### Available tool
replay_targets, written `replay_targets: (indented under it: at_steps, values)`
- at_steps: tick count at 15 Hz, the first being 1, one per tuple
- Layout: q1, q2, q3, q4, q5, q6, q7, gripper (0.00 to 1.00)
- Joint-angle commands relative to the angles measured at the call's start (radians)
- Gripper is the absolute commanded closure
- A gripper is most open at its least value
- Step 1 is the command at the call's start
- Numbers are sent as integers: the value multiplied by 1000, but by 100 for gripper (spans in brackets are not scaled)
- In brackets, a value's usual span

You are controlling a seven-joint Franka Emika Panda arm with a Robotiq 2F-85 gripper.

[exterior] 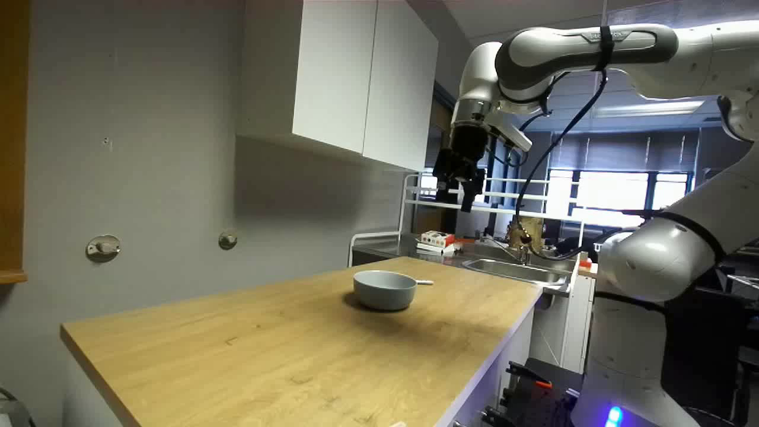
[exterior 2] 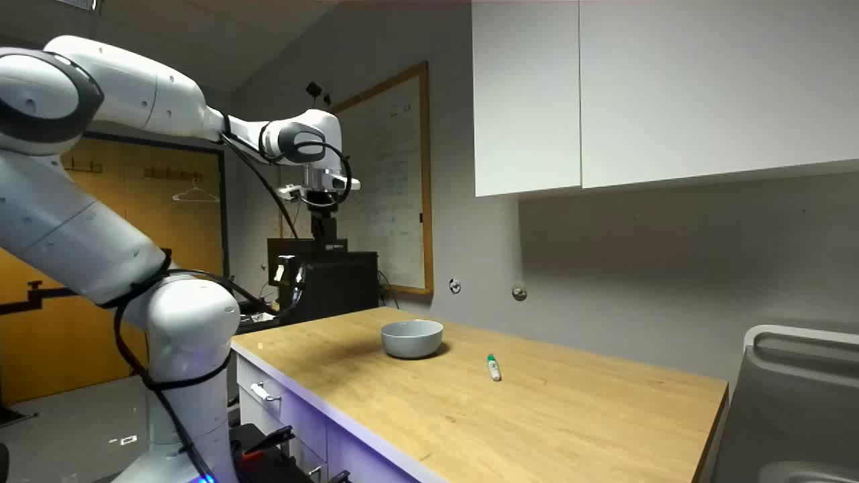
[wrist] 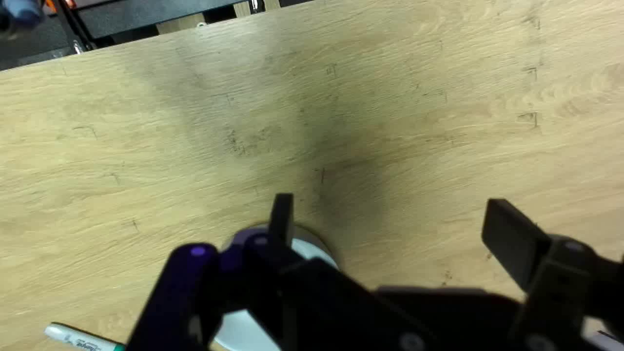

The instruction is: Pick up the green marker from the counter and put it in grey bowl

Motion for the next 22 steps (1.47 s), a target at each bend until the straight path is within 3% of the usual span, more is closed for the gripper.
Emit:
replay_targets:
  at_steps: [1,15,22]
  values:
    - [-16,-1,11,5,8,-3,-8,0]
    - [-37,34,0,17,-11,7,-20,0]
    - [-112,152,-88,46,-103,56,-131,0]
